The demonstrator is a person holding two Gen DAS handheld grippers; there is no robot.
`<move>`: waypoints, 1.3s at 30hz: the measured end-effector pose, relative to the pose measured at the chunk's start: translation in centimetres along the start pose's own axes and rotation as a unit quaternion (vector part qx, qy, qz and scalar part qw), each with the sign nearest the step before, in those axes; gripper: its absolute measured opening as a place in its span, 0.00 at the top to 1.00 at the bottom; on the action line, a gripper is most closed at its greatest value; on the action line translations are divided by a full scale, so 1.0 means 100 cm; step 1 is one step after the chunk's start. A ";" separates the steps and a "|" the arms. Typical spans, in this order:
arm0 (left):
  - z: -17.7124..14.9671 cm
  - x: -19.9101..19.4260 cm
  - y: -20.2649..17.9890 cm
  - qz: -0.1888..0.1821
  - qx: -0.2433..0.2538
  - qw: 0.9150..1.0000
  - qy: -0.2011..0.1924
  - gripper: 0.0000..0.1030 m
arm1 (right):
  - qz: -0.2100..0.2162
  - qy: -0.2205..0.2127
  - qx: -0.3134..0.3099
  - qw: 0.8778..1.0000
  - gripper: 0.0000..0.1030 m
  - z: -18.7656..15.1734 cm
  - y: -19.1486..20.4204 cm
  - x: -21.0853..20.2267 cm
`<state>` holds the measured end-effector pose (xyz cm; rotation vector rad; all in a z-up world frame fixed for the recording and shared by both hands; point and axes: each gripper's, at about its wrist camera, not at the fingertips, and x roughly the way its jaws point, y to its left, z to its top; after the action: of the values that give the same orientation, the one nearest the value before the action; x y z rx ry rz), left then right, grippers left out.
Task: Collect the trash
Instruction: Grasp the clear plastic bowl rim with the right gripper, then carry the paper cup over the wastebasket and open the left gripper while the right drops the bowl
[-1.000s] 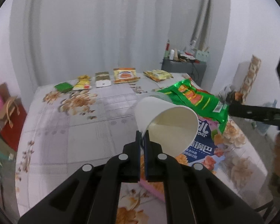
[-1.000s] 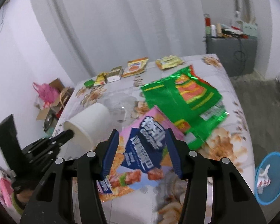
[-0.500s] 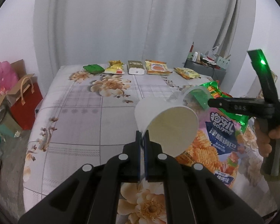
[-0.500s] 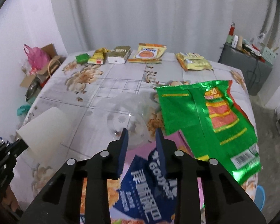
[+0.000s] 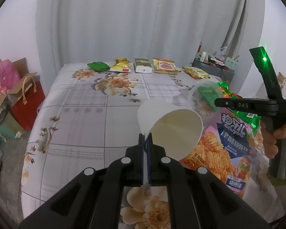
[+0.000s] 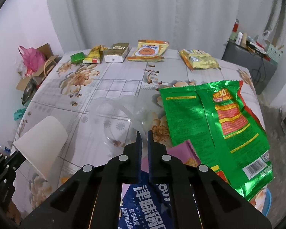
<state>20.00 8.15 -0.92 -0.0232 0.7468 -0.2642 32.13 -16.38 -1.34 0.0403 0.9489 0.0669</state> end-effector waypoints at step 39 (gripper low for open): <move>0.006 -0.077 -0.154 -0.111 0.139 0.983 -0.052 0.98 | 0.003 -0.145 0.218 0.965 0.96 -0.168 -0.123 -0.216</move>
<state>11.46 -4.88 6.47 0.1442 0.5976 -0.5744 6.39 -30.22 5.55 0.4493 0.6560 -0.1403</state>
